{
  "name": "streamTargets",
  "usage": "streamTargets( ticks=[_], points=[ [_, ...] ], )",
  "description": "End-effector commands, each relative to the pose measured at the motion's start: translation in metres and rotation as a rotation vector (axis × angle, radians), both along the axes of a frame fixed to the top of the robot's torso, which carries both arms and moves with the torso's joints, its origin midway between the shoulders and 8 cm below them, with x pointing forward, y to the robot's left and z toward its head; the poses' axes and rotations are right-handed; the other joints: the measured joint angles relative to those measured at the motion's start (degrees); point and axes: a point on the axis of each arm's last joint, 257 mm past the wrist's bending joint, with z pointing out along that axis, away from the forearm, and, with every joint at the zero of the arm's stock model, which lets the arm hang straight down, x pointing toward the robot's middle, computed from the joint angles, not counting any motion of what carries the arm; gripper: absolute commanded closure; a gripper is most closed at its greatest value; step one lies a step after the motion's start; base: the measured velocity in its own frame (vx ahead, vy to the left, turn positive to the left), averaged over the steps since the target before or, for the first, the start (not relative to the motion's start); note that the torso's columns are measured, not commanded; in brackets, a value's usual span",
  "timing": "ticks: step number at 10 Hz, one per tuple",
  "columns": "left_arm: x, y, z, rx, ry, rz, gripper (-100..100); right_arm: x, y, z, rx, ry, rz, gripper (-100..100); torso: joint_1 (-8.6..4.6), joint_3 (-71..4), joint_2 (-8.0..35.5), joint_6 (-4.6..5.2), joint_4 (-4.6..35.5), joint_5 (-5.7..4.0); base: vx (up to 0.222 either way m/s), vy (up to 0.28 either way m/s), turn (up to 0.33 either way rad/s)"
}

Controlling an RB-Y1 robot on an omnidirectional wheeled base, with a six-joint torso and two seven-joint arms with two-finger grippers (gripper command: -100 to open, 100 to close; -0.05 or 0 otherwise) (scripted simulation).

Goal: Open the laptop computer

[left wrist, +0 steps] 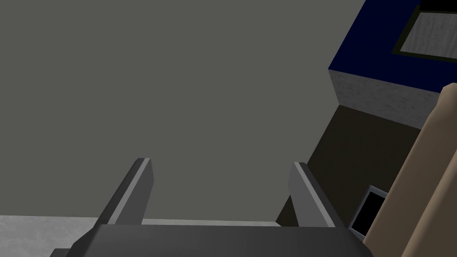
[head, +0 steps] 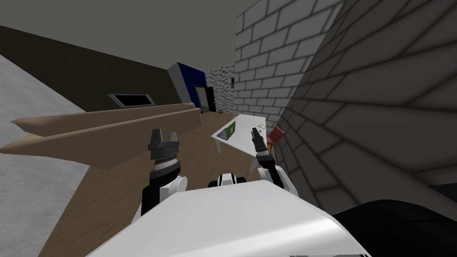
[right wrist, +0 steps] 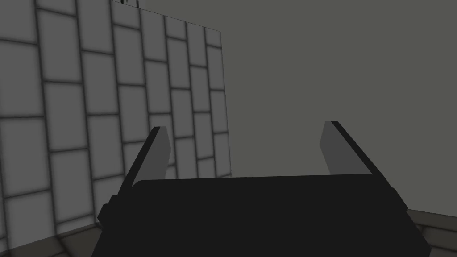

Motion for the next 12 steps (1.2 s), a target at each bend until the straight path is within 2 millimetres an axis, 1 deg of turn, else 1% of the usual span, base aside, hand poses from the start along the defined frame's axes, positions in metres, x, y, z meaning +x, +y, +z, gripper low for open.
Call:
streamTargets(
  ticks=[1,2,3,4,5,6,7,8,9,10,11,12],
  points=[
    [0.000,0.000,0.000,0.000,0.000,0.000,0,0.009,0.004,-0.014,-0.097,0.040,-0.037,-100,-0.13,0.1,0.1,0.00,0.0,-0.03,0.051,0.054,-0.023],
    [0.000,0.000,0.000,0.000,0.000,0.000,0,0.014,0.004,-0.023,-0.139,0.064,-0.058,-100,-0.12,0.1,0.2,0.01,0.1,-0.04,0.071,0.084,-0.055],
    [0.000,0.000,0.000,0.000,0.000,0.000,0,0.015,0.006,-0.025,-0.163,0.065,-0.064,-100,0.02,0.1,0.1,0.00,0.0,0.00,0.053,0.071,-0.024],
    [0.000,0.000,0.000,0.000,0.000,0.000,0,0.020,0.006,-0.034,-0.210,0.090,-0.089,-100,-0.01,0.1,0.1,-0.01,0.0,0.01,0.056,0.073,-0.030],
    [0.000,0.000,0.000,0.000,0.000,0.000,0,0.020,0.008,-0.035,-0.227,0.090,-0.093,-100,-0.02,0.0,0.1,0.00,0.0,0.00,0.045,0.056,-0.026],
    [0.000,0.000,0.000,0.000,0.000,0.000,0,0.026,0.007,-0.045,-0.274,0.115,-0.119,-100,-0.08,0.1,0.1,0.00,0.0,-0.02,0.057,0.067,-0.046],
    [0.000,0.000,0.000,0.000,0.000,0.000,0,0.026,0.008,-0.046,-0.294,0.115,-0.124,-100,-0.03,0.0,0.1,0.00,0.0,-0.01,0.041,0.070,-0.021],
    [0.000,0.000,0.000,0.000,0.000,0.000,0,0.031,0.006,-0.057,-0.343,0.141,-0.153,-100,-0.01,0.1,0.1,0.00,0.0,0.00,0.049,0.080,-0.048],
    [0.000,0.000,0.000,0.000,0.000,0.000,0,0.032,0.008,-0.058,-0.363,0.141,-0.158,-100,0.02,0.0,0.1,0.00,0.0,0.00,0.051,0.069,-0.026],
    [0.000,0.000,0.000,0.000,0.000,0.000,0,0.037,0.005,-0.068,-0.412,0.167,-0.187,-100,-0.04,0.0,0.1,-0.01,0.0,-0.01,0.071,0.091,-0.048],
    [0.000,0.000,0.000,0.000,0.000,0.000,0,0.037,0.007,-0.069,-0.435,0.166,-0.193,-100,0.03,0.0,0.0,0.00,0.0,0.00,0.053,0.077,-0.024],
    [0.000,0.000,0.000,0.000,0.000,0.000,0,0.042,0.003,-0.080,-0.482,0.192,-0.223,-100,-0.05,0.0,0.1,-0.01,0.0,0.00,0.057,0.083,-0.047]
  ],
)
